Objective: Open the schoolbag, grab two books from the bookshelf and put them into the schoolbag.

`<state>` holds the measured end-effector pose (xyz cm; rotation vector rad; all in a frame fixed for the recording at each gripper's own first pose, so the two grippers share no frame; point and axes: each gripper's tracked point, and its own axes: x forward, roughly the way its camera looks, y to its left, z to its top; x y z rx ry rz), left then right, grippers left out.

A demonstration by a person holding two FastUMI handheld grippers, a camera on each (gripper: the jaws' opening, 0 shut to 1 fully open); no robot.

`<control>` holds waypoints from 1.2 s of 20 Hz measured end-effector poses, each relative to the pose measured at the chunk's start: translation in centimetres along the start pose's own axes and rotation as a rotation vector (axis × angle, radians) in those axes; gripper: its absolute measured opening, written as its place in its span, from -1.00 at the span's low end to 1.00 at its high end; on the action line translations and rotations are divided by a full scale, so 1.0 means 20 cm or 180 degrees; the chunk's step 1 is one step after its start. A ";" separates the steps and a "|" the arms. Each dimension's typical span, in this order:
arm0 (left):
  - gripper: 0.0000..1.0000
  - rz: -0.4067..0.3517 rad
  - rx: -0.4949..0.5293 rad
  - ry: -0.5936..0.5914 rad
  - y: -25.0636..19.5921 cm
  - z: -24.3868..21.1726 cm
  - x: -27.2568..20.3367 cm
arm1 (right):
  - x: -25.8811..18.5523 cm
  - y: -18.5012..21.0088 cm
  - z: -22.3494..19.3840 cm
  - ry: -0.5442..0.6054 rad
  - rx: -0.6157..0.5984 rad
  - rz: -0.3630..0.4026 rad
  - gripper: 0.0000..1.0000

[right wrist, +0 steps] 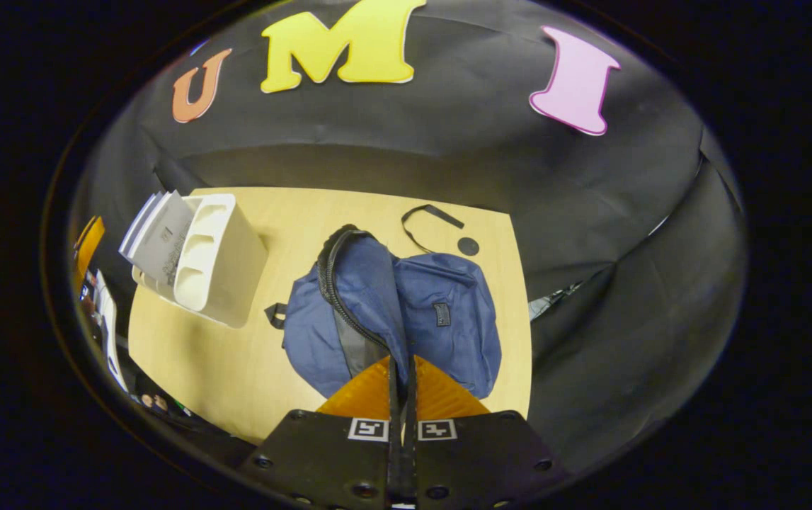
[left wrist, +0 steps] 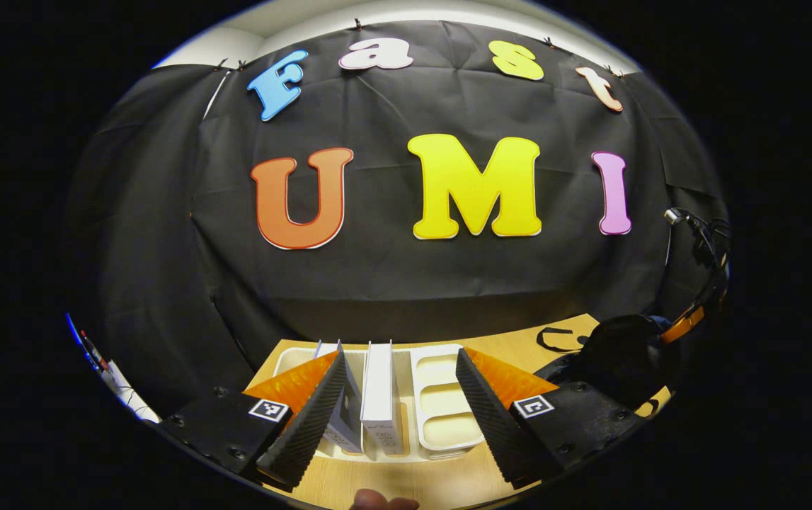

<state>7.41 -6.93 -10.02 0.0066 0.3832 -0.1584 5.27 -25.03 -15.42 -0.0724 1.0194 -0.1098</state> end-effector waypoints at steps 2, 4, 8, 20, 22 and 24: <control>0.98 -0.0013 0.0038 0.0130 0.02 0.00 0.03 | 0.00 -0.02 0.00 0.0012 0.0051 0.0044 -0.99; 0.97 -0.0060 0.0052 0.0271 0.02 -0.02 0.07 | 0.01 -0.05 -0.01 0.0016 0.0077 0.0079 -0.99; 0.97 -0.0193 0.0045 0.0612 0.02 -0.03 0.15 | 0.02 -0.08 -0.01 0.0010 0.0082 0.0152 -0.99; 0.98 -0.0486 0.0144 0.2132 0.10 -0.21 0.35 | 0.01 -0.13 -0.06 -0.0017 0.0100 0.0294 -0.99; 0.98 -0.0524 0.0079 0.2432 0.10 -0.28 0.36 | 0.01 -0.14 -0.07 -0.0022 0.0112 0.0304 -0.99; 0.99 -0.0555 0.0019 0.2718 0.09 -0.36 0.38 | 0.00 -0.16 -0.07 -0.0026 0.0125 0.0301 -0.99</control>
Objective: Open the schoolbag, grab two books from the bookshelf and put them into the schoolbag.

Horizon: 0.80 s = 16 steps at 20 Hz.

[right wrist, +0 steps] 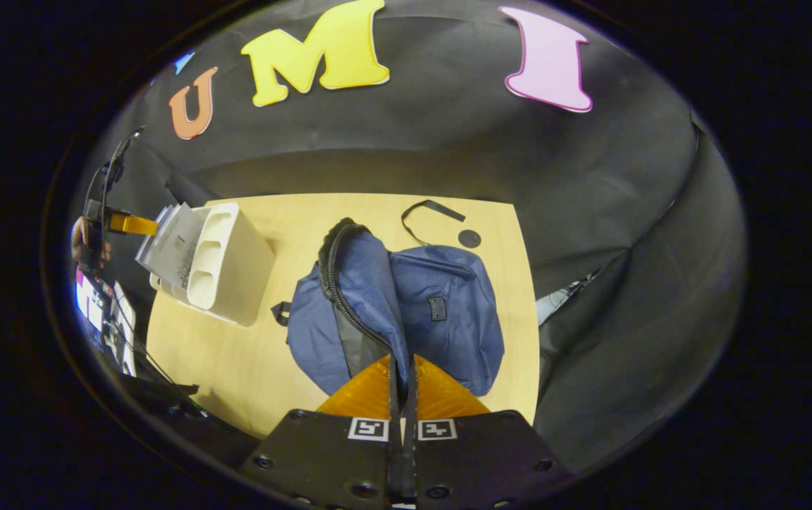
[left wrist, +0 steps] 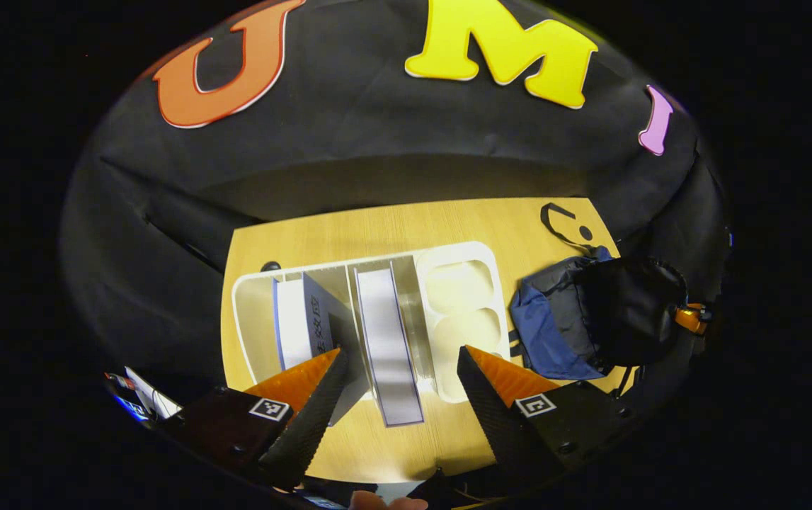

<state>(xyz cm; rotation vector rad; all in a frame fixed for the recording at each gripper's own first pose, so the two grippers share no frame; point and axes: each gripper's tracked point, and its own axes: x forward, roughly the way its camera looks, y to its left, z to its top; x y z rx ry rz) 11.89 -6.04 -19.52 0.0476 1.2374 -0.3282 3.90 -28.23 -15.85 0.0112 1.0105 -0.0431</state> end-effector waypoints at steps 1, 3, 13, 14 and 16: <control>0.99 0.0012 -0.0027 0.0126 0.01 -0.02 0.03 | 0.00 0.00 0.00 -0.0002 0.0010 0.0003 -0.99; 0.99 0.0002 -0.0057 0.0368 0.01 -0.05 0.07 | 0.00 -0.01 -0.01 0.0000 0.0016 0.0010 -0.99; 0.92 0.0009 -0.0284 0.0877 0.04 -0.12 0.20 | 0.00 -0.02 -0.03 0.0001 0.0078 0.0050 -0.99; 0.84 0.0016 -0.0309 0.0907 0.04 -0.12 0.21 | 0.00 -0.02 -0.03 0.0002 0.0082 0.0054 -0.99; 0.73 0.0011 -0.0348 0.0968 0.04 -0.14 0.23 | 0.00 -0.02 -0.04 0.0007 0.0086 0.0056 -0.99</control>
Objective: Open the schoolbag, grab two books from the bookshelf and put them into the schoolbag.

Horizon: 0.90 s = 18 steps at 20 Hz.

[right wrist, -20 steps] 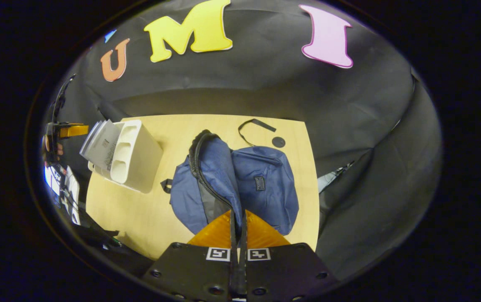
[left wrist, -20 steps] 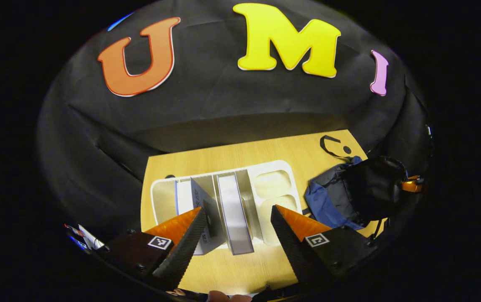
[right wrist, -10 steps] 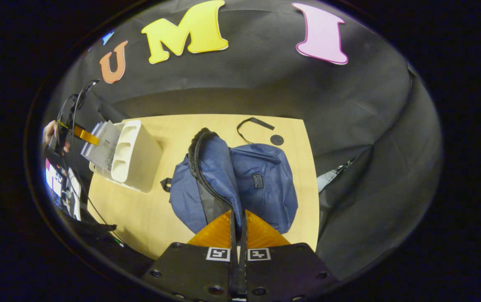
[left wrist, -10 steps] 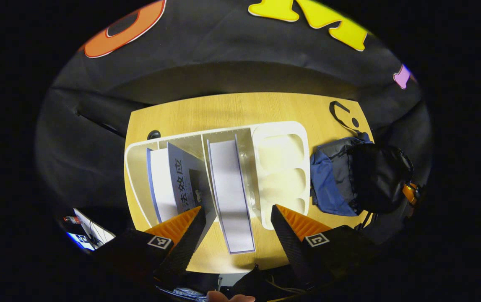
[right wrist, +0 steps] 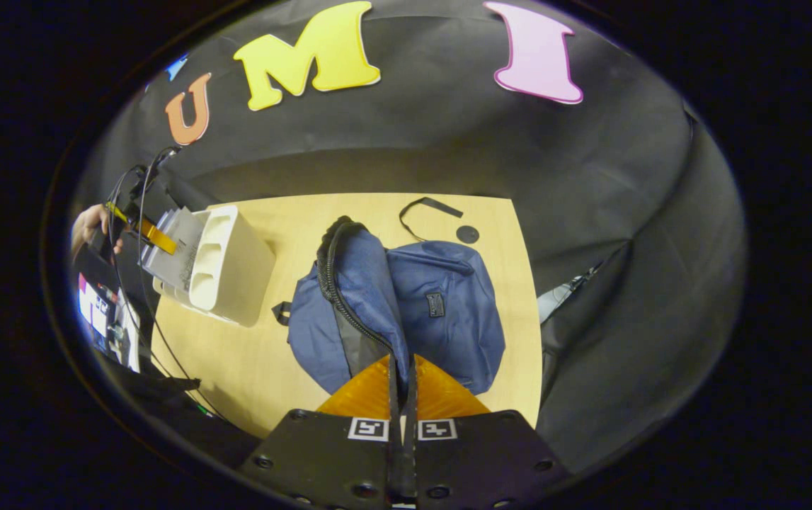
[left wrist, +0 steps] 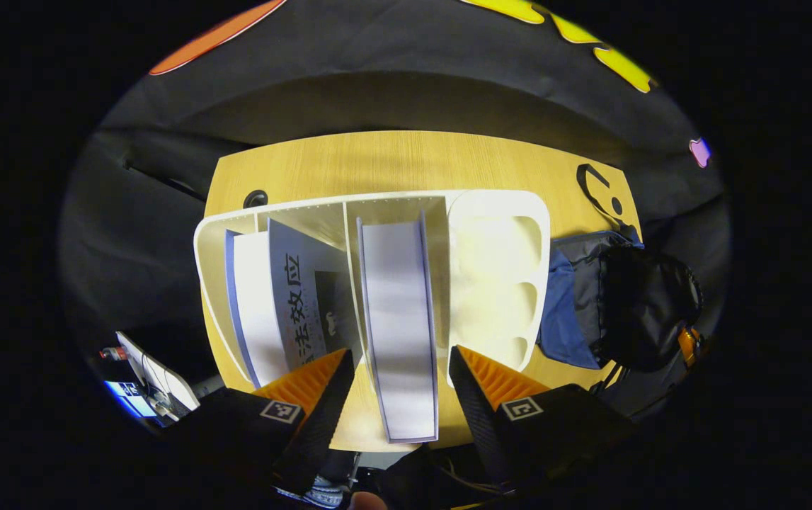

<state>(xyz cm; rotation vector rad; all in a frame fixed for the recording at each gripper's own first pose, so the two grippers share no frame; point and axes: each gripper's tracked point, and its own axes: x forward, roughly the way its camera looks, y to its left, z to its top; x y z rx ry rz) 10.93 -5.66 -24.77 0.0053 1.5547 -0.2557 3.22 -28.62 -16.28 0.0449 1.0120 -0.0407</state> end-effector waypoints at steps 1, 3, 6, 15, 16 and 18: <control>0.70 0.0002 -0.0013 0.0028 0.00 0.00 0.01 | 0.00 0.00 0.00 0.0002 -0.0002 -0.0003 -0.92; 0.57 0.0026 -0.0028 0.0062 0.01 0.00 0.02 | 0.00 0.00 0.00 0.0003 -0.0002 0.0003 -0.99; 0.39 0.0057 -0.0061 0.0126 0.02 -0.01 0.03 | 0.00 0.00 0.00 0.0002 0.0008 0.0011 -0.99; -0.11 0.0139 -0.0121 0.0253 0.01 -0.06 0.01 | 0.01 0.01 -0.01 -0.0008 0.0026 0.0015 -0.99; -0.12 0.0164 -0.0089 0.0258 0.02 -0.07 -0.01 | 0.01 0.02 -0.01 -0.0010 0.0020 0.0015 -0.99; -0.15 0.0199 -0.0009 0.0229 0.02 -0.11 -0.09 | 0.02 0.02 -0.01 -0.0015 0.0008 0.0015 -0.99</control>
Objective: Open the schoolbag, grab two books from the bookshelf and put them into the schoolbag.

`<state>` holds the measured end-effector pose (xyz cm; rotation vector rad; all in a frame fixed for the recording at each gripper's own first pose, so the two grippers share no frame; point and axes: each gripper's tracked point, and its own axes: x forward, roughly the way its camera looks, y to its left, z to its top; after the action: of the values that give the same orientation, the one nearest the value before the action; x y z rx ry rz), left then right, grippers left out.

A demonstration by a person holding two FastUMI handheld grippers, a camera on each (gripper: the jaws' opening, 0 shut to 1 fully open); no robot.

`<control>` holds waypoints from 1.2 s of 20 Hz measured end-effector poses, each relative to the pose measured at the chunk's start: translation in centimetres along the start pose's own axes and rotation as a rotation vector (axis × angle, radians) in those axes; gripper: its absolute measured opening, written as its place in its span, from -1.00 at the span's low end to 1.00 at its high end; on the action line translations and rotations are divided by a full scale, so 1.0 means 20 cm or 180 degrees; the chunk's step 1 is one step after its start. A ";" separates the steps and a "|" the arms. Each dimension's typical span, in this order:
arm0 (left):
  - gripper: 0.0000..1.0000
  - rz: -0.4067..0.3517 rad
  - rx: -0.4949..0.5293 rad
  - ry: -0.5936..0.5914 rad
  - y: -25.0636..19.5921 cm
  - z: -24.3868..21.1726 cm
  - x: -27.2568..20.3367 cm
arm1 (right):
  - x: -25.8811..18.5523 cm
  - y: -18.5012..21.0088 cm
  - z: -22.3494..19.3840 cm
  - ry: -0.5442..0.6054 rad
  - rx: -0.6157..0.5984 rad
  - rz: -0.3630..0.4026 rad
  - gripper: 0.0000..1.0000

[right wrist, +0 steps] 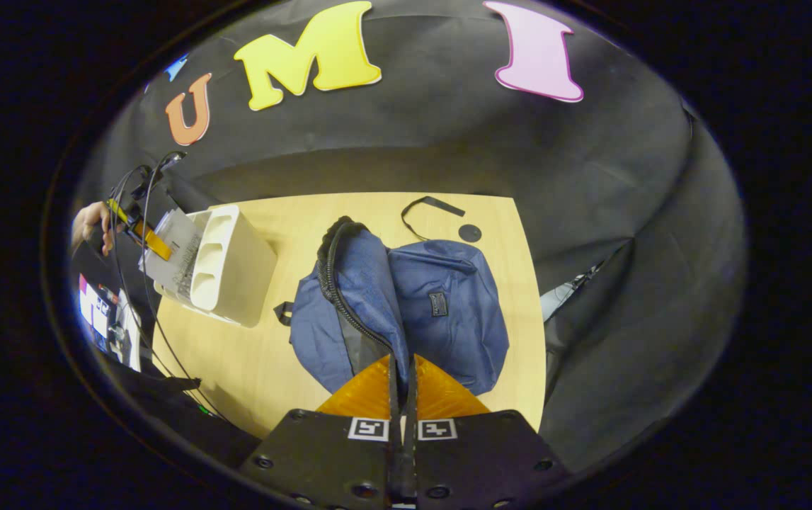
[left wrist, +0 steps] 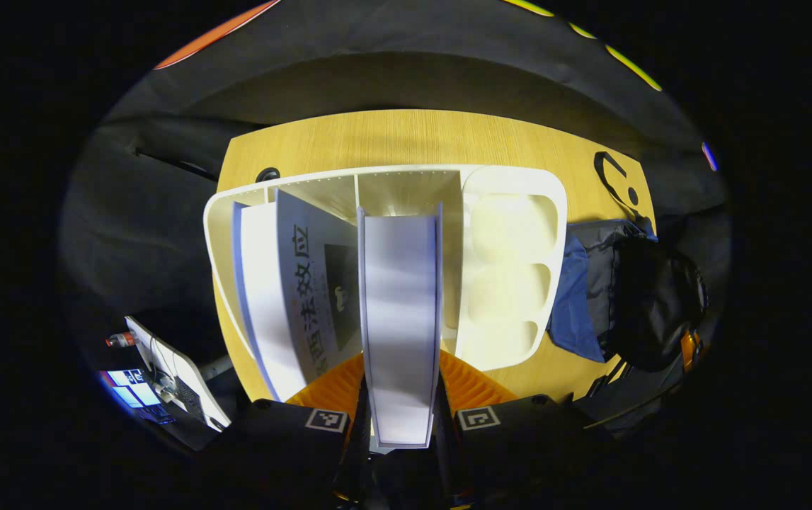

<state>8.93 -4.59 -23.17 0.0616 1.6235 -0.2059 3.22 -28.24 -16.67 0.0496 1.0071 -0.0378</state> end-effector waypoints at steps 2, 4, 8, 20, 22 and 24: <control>-0.17 -0.0015 0.0069 -0.0070 0.01 -0.06 -0.11 | 0.00 0.01 0.00 -0.0003 -0.0006 0.0011 -0.99; -0.19 -0.0062 0.0134 -0.0138 0.03 -0.14 -0.24 | 0.00 0.02 0.00 -0.0009 -0.0017 0.0020 -0.99; -0.26 -0.0212 0.0098 -0.0275 0.10 -0.32 -0.48 | -0.01 0.06 0.01 -0.0033 -0.0051 0.0027 -0.99; -0.24 -0.1318 -0.0223 -0.0847 -0.18 -0.51 -0.87 | -0.05 0.13 -0.02 -0.0087 -0.0129 0.0014 -0.99; -0.23 -0.1561 -0.0230 -0.0856 -0.29 -0.50 -0.87 | -0.06 0.13 -0.02 -0.0092 -0.0124 0.0011 -0.99; -0.23 -0.1765 -0.0234 -0.0914 -0.42 -0.47 -0.85 | -0.07 0.12 -0.02 -0.0107 -0.0091 0.0017 -0.99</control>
<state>-0.51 -9.74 -4.98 -0.4606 1.3287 -0.5539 2.23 -25.89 -15.65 0.0254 0.9736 -0.0193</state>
